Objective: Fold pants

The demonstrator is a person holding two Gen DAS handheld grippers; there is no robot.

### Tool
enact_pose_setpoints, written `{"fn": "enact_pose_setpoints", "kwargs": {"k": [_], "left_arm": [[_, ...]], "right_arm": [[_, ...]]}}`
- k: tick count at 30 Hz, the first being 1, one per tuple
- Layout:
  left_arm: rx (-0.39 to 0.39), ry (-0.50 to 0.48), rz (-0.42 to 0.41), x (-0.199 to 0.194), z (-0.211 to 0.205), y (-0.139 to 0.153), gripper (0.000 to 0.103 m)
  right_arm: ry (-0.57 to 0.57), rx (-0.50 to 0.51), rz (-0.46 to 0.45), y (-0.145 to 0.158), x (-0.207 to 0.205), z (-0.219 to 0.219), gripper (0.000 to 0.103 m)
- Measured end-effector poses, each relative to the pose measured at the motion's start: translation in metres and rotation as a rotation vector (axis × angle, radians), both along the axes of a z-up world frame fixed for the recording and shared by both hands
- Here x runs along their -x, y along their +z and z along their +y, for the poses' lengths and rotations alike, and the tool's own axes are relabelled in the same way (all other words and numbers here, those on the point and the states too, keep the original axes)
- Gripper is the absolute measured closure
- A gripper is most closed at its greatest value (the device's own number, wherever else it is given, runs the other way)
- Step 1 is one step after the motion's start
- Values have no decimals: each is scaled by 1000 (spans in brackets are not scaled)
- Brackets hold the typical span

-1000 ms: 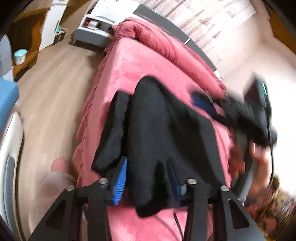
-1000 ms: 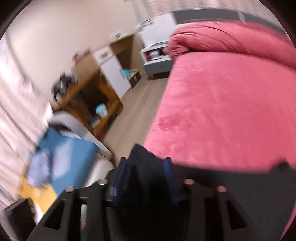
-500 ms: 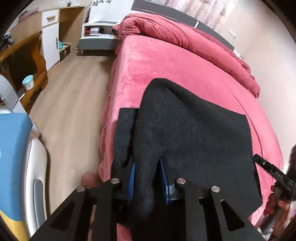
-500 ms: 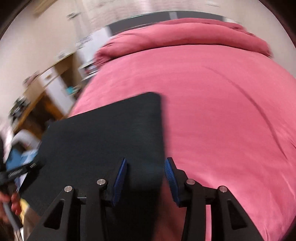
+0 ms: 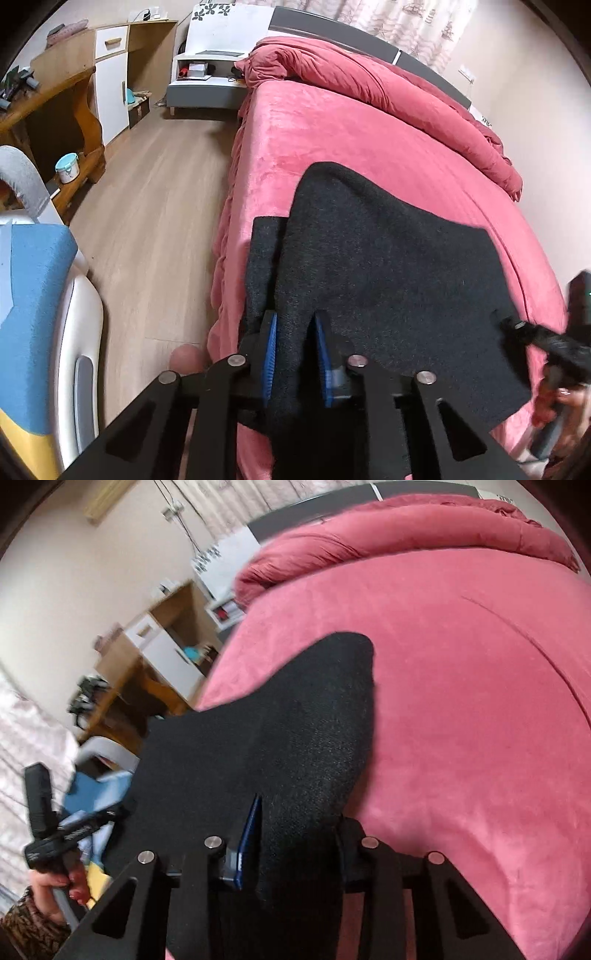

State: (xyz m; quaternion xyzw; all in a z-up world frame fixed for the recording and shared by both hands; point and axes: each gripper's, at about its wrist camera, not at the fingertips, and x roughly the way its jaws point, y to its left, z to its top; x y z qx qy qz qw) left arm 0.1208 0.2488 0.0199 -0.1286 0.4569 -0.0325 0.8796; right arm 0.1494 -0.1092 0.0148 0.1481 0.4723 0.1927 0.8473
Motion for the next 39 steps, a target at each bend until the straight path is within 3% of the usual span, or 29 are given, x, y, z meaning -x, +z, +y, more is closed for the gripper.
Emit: {"fn": "enact_pose_setpoints", "kwargs": {"k": [2,4,13,21,25,30,34,37,39], "left_arm": [[-69,-6,-12,1,-6,3,65],[-133,-7,-19,2,-8,5,44],[-99,2,14,-7,8,-6,16],[-82,-27,39,-17,9,-13,10],[-45,-29,64,-24,12,-21,0],[60,-53,89,-31,27,-31,0],[54,-40,55,-31,33,-27,0],[108,-49,84,-35,36,-34,0],[192,-67,128,-42,40,-45,0]], "right_arm": [[-53,-46,87,-23,-7,-10,51],[-90,-144,112,-31,-8,-19,49],[-90,-174,119,-32,-6,-18,47],[-91,-189,123,-42,-6,-27,46],[-86,-194,126,-43,-7,-29,45],[-66,-198,134,-44,-9,-32,45],[-50,-203,136,-44,-11,-35,45],[-40,-204,131,-45,-12,-35,44],[-26,-198,126,-45,-14,-35,41]]}}
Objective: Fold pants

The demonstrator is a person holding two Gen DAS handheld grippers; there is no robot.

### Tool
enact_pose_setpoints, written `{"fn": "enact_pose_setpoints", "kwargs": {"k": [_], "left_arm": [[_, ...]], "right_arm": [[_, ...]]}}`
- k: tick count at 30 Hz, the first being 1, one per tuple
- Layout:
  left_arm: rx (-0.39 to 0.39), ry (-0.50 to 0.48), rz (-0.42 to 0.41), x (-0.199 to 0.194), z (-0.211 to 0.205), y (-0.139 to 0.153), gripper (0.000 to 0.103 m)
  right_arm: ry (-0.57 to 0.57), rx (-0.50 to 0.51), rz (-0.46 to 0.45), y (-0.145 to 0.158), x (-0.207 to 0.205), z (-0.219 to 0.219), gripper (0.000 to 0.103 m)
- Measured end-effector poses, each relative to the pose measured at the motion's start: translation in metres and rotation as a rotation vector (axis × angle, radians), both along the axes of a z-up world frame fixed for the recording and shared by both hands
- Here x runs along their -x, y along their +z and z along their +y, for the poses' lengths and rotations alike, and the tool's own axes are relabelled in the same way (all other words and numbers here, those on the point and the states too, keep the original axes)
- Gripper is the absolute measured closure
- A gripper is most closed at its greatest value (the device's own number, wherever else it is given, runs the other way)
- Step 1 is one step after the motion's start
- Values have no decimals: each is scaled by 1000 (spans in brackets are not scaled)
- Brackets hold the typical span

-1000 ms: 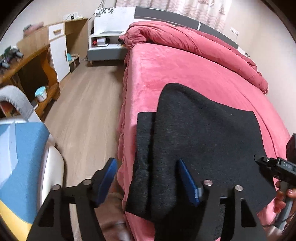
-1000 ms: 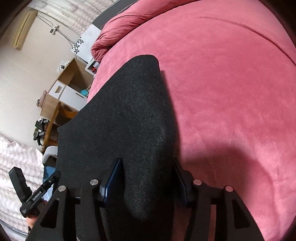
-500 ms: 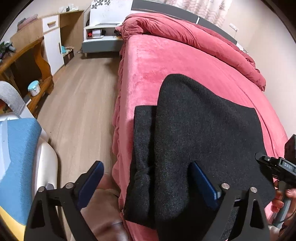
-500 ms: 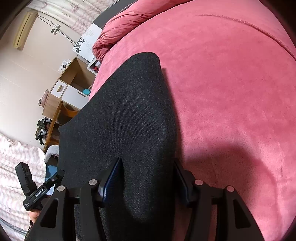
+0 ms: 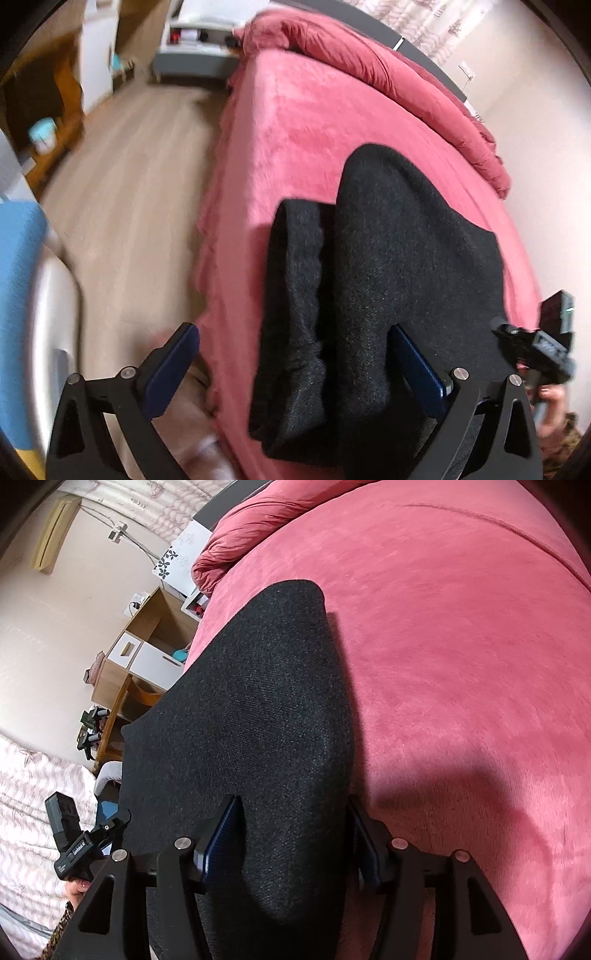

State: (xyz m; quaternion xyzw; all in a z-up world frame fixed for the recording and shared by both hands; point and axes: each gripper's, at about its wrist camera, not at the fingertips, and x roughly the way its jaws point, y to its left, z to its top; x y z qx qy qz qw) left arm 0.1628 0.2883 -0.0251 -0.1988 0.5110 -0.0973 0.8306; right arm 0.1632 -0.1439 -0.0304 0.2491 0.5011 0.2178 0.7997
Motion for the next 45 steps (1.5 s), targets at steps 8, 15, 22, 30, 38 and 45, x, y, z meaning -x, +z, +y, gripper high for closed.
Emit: {"fn": "enact_pose_setpoints", "kwargs": {"k": [8,15,22,30,38,45], "left_arm": [[77,-111,99,-11,-31,-14,5],[-75,-99,-23,10,-54,24,50],[-116,-161,-122,13,-88,69,60],[-88,-229,-219,-50,-176,88,61],[-115,-306,-279,-135,-276,82,73],[-107,-290,-233,-156,-289,50,54]], "right_arm": [[103,117,9,11,-19,31,37],[134,140,-164,44,0,38,71],[145,56,-302,90,14,30,76],[92,169,-485,139,2,-18,76],[-73,256,-469,131,-80,-130,76],[-188,243,-237,40,-126,-189,38]]}}
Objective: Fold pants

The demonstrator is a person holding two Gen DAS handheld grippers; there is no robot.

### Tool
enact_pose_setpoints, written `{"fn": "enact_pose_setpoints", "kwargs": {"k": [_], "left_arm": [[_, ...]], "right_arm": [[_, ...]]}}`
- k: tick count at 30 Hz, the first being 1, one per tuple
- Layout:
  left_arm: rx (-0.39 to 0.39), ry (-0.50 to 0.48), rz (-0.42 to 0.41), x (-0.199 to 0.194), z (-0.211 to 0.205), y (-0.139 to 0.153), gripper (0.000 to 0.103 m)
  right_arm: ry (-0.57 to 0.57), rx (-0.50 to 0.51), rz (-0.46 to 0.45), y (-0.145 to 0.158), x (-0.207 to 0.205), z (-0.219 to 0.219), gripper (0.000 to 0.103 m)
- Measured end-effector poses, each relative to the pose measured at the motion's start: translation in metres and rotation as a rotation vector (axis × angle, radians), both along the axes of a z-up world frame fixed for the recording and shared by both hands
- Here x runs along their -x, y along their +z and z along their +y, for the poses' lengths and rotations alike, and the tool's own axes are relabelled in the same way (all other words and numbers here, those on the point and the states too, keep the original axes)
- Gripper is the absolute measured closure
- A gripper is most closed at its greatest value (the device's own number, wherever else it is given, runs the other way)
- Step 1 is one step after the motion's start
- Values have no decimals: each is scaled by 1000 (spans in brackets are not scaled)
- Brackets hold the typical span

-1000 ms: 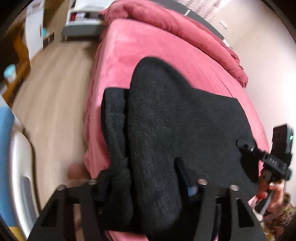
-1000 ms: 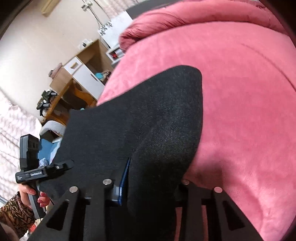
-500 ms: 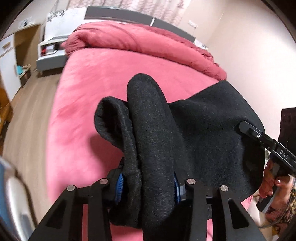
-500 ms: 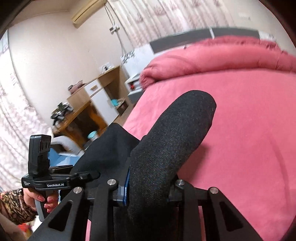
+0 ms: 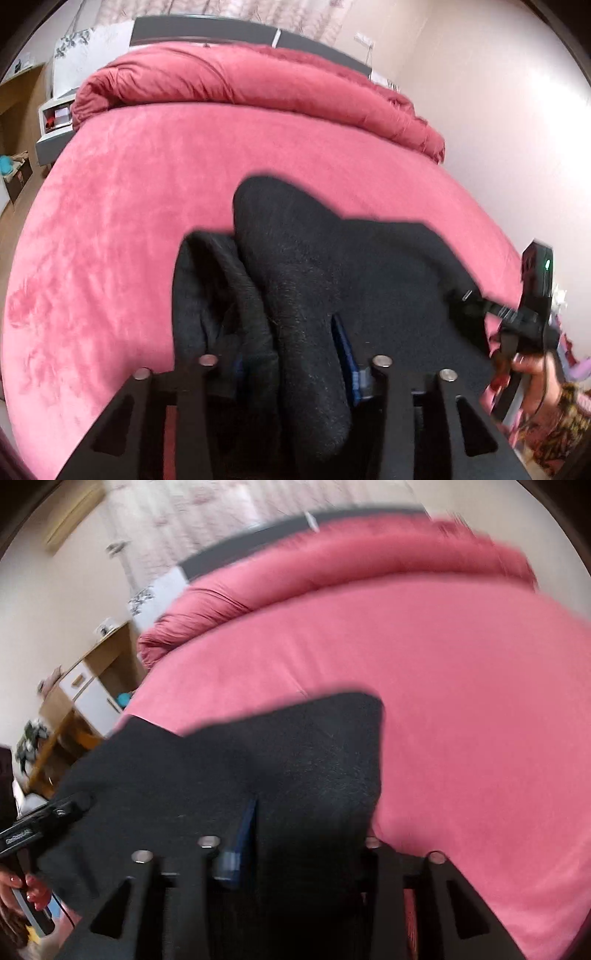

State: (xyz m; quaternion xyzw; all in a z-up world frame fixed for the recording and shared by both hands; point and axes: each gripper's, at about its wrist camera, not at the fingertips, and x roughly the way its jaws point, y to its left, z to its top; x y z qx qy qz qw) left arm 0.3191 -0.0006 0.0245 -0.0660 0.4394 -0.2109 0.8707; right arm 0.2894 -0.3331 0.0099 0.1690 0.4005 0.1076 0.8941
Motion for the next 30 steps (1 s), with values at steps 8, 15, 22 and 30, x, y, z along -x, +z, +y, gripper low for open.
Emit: {"fn": "enact_pose_setpoints", "kwargs": {"k": [8,15,22,30], "left_arm": [[8,119,-37,52,35,0,23],[-98,161,-93,125,35,3,0],[-236,147,-16,167,8,-35,0],[-307,163,-37,191,-9,-56,0]], "right_arm": [[-168,-9,-3,13,40,-19,27],[-267,90,-95,48,133,2,27],[-213,181,-64,30,186,61,26],[-158,223,-24,-7,204,100,26]]}}
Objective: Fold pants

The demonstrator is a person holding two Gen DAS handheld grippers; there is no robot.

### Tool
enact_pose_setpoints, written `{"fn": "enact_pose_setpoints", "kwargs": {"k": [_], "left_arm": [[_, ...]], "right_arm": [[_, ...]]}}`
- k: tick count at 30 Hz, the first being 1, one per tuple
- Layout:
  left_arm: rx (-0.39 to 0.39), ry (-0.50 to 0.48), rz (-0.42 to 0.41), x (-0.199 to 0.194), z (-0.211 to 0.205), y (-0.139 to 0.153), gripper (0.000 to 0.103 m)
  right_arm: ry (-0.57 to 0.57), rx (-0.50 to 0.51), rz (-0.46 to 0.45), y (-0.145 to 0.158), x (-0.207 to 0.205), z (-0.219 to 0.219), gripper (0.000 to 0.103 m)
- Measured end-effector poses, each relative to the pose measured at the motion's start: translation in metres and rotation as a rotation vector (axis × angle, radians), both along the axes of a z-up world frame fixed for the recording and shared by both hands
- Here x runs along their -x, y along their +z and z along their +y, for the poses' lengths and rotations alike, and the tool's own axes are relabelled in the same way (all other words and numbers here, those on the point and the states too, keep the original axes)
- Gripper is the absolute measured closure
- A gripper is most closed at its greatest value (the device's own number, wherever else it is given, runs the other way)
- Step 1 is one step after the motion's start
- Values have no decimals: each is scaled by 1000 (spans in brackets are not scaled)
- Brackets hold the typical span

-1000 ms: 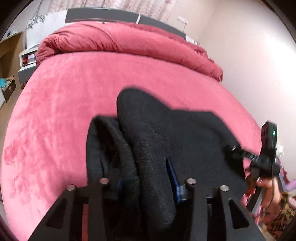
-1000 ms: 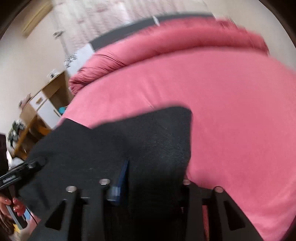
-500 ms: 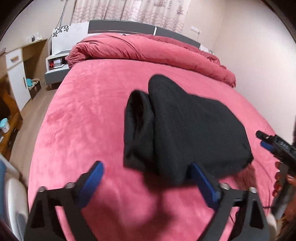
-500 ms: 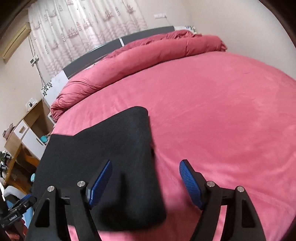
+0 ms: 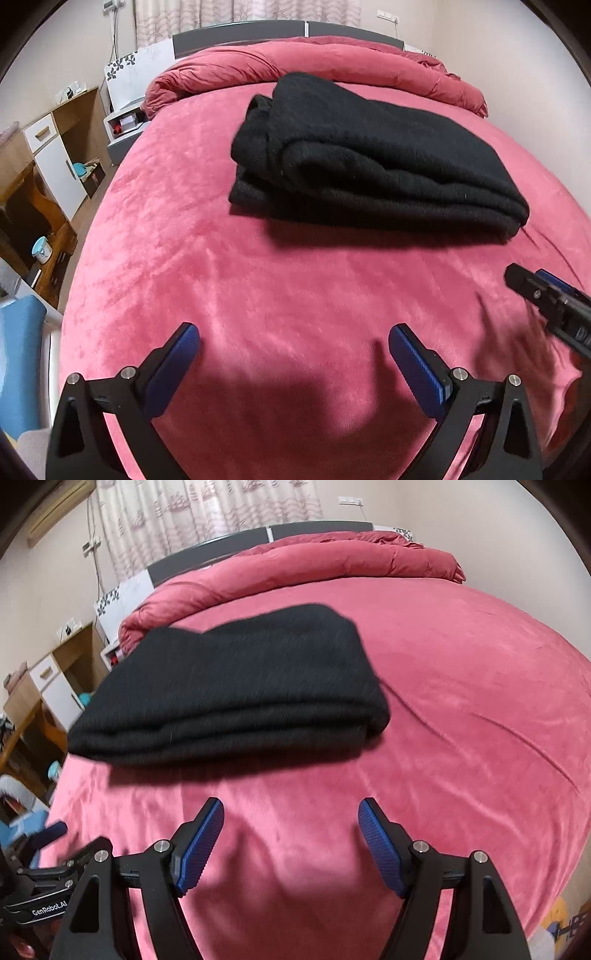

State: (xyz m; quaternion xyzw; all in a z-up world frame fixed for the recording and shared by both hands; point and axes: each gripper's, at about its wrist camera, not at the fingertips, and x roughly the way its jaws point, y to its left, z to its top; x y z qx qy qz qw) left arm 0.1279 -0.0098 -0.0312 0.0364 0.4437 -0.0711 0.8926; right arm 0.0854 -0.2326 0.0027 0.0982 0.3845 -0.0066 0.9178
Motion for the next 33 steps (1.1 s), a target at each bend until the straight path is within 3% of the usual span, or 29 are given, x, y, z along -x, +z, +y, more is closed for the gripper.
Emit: {"fn": "enact_pose_setpoints", "kwargs": {"k": [4,8,16,33], "left_arm": [[-14,19,45,3,-2,-21,0],[-15,25,3,10,-3,-27,0],[-5,30,-3,11,0,-32,0],[-2,29,-5,14,-2,-30,0]], "right_arm": [[33,19,12,-15,-3,10,26],[40,61,20,-29,-7,20,26],[81,120,55,-36,-13,32,12],[88,85,59,-40,-7,21,4]]}}
